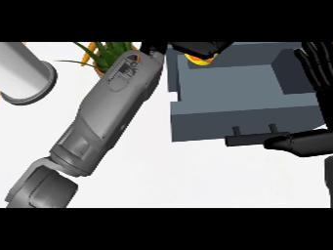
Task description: Pick up the cup, place it into the drawer and close the drawer
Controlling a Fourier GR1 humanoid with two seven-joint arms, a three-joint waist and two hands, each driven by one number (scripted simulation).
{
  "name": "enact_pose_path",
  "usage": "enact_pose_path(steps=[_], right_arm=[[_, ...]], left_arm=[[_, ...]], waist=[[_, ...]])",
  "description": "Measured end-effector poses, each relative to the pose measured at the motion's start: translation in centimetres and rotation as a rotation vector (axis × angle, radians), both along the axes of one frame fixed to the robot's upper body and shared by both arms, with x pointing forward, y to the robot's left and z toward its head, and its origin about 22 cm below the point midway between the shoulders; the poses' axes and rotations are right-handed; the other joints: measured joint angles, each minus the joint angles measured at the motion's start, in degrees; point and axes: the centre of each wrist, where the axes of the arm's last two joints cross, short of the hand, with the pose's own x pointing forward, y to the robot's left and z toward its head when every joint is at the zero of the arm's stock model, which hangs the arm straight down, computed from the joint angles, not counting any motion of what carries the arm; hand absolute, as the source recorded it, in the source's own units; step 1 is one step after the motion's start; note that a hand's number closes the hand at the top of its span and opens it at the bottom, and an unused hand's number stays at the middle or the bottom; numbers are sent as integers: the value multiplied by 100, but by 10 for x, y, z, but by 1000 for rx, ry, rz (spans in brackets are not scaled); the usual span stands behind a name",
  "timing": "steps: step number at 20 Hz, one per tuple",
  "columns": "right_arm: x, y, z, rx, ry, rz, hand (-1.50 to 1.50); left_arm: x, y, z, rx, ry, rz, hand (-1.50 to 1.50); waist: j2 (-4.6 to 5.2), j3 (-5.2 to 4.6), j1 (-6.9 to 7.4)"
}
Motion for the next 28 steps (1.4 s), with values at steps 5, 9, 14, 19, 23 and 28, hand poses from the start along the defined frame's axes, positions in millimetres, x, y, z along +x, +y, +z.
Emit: enact_pose_path(steps=[5, 9, 14, 19, 23, 28], right_arm=[[-1, 5, -2, 0, -14, 31, -150], [4, 10, 4, -3, -29, 60, -150], [10, 23, 9, -5, -40, 105, -150], [15, 36, 11, 2, -38, 202, -150], [17, 51, 11, 2, -28, 364, 150], [14, 63, 6, -79, 39, 566, 150]], left_arm=[[4, -5, -9, 96, 83, 8, 150], [4, -3, -26, 183, 148, -28, 150], [1, -1, -40, 233, 185, -48, -150], [-2, 3, -51, 162, 185, -60, -150], [-3, 2, -49, 48, 163, -88, -150], [-4, 0, -41, -94, 92, -104, -150]], waist=[[55, 3, -191], [102, 6, -367], [165, 5, -620], [214, 2, -751], [231, -3, -804], [178, -8, -712]])
